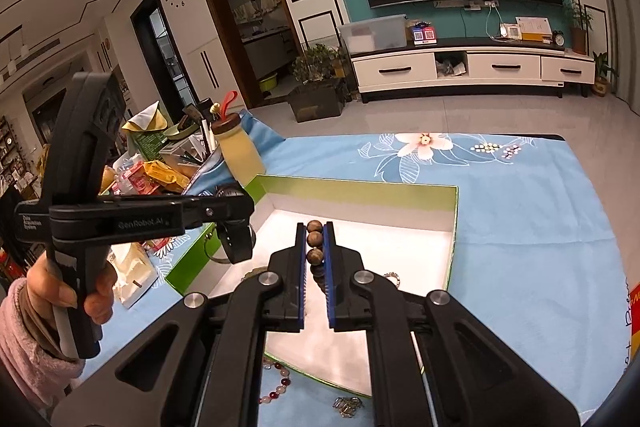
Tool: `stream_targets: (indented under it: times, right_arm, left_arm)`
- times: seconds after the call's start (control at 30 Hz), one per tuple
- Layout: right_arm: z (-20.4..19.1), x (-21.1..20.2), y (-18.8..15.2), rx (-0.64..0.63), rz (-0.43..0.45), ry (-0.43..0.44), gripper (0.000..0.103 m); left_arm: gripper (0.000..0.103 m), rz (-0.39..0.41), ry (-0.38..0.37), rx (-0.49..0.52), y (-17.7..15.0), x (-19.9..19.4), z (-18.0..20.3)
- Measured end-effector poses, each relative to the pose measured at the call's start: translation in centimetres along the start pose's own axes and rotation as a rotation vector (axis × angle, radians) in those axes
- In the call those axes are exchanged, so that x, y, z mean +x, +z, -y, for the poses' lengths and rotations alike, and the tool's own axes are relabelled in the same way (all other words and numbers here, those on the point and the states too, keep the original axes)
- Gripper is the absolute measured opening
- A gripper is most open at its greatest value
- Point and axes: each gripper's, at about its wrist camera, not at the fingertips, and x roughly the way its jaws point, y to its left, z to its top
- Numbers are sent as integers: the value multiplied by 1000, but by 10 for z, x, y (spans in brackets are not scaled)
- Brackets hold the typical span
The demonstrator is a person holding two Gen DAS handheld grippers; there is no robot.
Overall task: Organize jewelry
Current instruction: 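Carry the black watch and bead bracelet over the green box with both tools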
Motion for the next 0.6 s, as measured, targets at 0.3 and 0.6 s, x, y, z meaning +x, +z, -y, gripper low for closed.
stream_targets:
  times: [0.3, 0.6]
  right_arm:
    - [1, 2, -2, 6, -4, 11, 8]
    - [5, 11, -2, 15, -18, 16, 8]
  left_arm:
    - [10, 6, -9, 4, 10, -9, 2]
    - [11, 5, -8, -11, 19, -8, -3]
